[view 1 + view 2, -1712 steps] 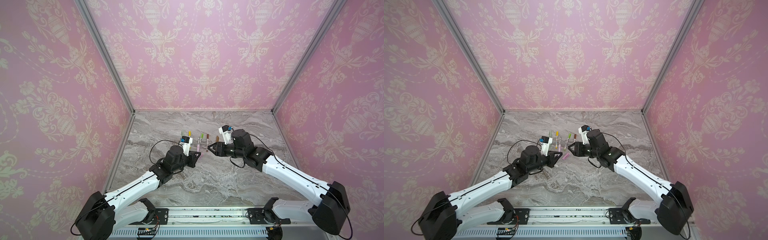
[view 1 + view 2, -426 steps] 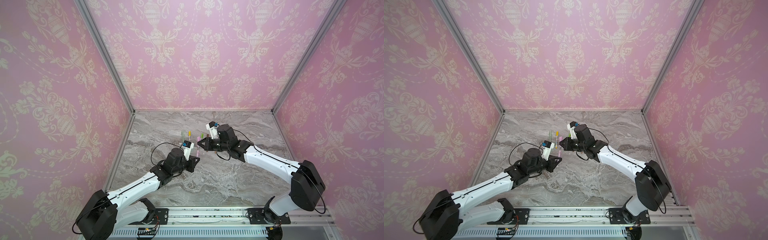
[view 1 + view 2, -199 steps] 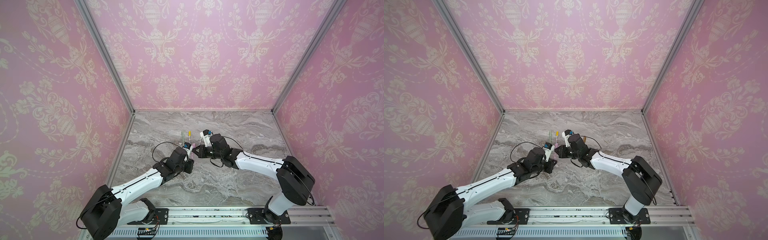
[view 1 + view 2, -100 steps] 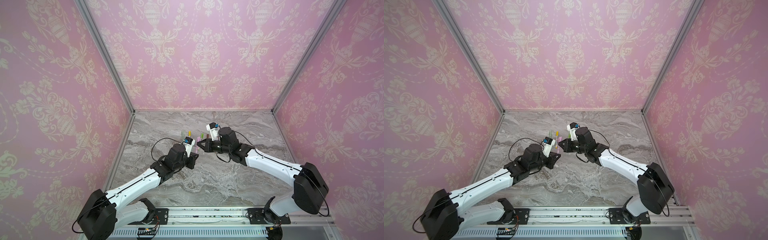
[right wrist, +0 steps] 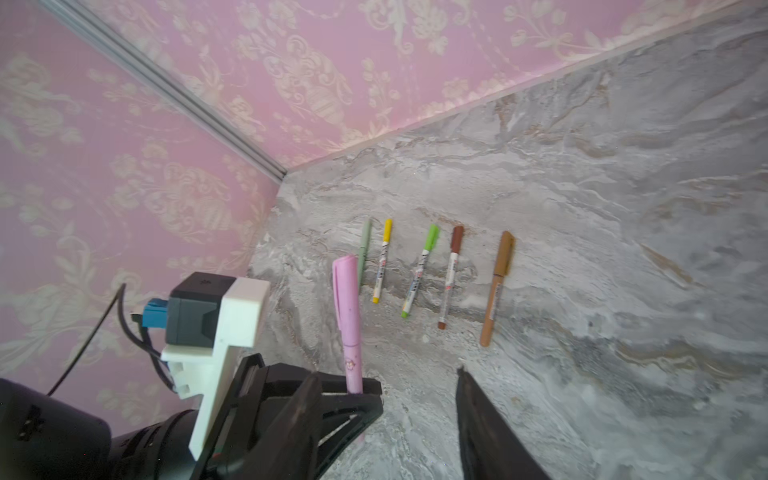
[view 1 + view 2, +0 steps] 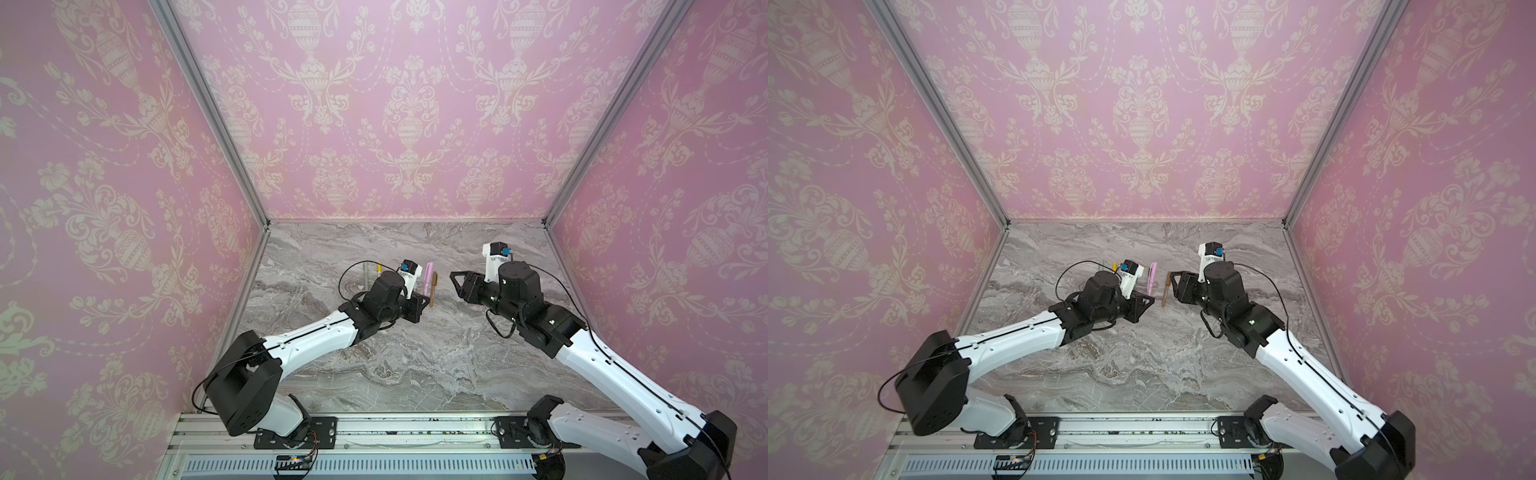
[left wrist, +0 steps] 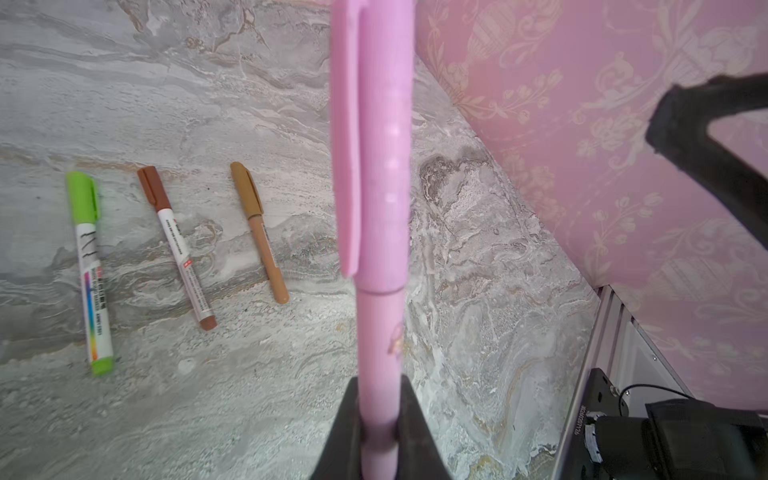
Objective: Insert the pens into the pen caps
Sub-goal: 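Carry the capped pink pen with left gripper and lay it beside the markers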
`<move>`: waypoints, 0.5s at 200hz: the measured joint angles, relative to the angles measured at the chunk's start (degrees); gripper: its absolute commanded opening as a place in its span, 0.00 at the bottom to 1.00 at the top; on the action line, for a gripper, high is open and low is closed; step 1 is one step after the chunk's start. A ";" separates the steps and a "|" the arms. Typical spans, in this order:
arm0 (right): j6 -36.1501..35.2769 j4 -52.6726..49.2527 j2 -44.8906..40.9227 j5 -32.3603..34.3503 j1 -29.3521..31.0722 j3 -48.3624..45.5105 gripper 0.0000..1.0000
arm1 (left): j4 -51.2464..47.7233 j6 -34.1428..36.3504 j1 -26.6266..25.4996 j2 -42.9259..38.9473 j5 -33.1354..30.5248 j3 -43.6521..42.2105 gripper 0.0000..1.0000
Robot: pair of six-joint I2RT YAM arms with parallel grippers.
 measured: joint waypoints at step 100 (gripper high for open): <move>5.55 -4.76 -9.81 10.45 -3.21 -7.43 0.54 | -13.81 -5.84 -2.40 26.86 -3.76 25.94 0.00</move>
